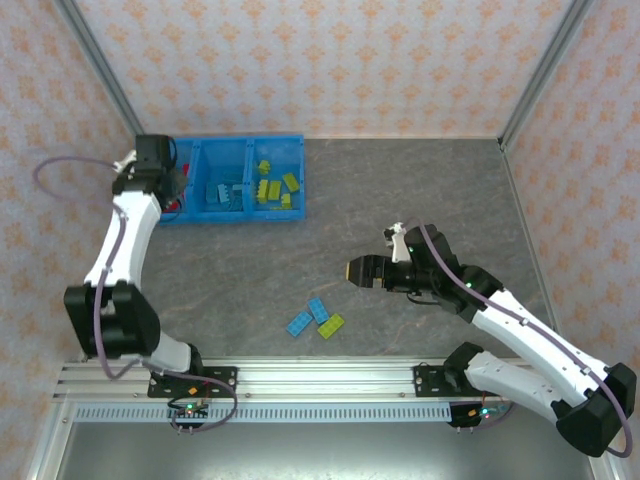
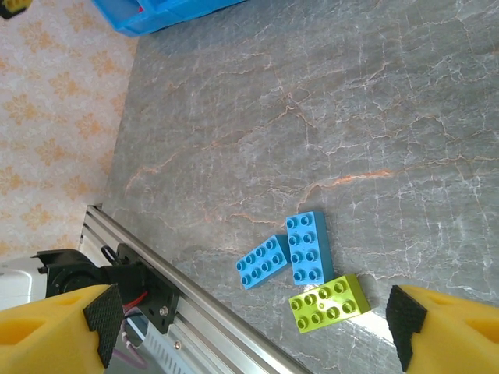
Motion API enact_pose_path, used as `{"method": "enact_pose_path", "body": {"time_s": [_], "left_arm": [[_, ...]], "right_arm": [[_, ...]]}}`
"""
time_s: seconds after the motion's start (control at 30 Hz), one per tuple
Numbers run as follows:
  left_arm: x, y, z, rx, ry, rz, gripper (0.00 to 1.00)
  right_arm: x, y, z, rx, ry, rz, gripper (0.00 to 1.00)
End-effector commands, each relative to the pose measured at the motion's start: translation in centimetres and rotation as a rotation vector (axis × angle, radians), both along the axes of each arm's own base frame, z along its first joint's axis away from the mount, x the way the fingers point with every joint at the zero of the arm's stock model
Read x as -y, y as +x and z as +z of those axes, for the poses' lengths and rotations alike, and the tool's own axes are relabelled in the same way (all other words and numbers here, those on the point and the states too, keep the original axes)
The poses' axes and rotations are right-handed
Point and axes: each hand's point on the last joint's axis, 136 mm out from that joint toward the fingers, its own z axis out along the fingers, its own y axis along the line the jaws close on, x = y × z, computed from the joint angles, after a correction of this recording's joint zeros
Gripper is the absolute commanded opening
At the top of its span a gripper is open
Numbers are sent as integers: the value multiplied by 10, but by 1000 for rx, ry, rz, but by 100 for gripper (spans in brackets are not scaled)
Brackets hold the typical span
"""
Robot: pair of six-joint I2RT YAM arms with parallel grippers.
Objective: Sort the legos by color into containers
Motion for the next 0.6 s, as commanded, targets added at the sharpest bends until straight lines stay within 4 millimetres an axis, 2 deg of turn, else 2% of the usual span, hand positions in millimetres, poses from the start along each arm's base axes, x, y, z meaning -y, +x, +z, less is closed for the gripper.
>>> {"method": "enact_pose_path", "body": {"time_s": [0.0, 0.1, 0.13, 0.27, 0.37, 0.5, 0.57], "left_arm": [[-21, 36, -8, -35, -8, -54, 20], [-30, 69, -27, -60, -83, -81, 25], [-35, 76, -39, -91, -87, -77, 27], [-56, 88, -50, -140, -31, -43, 41], [-66, 89, -44, -150, -3, -25, 48], [-60, 81, -28, -113, -13, -36, 56], [-55, 74, -15, -75, -22, -40, 56]], "right_arm": [[2, 3, 7, 36, 12, -26, 89], [7, 1, 6, 27, -14, -36, 88], [9, 0, 7, 29, -21, -38, 88], [18, -3, 10, 43, -40, -57, 88], [21, -4, 12, 45, -45, -64, 88], [19, 0, 11, 52, -46, -72, 89], [19, 4, 10, 52, -52, -83, 89]]}}
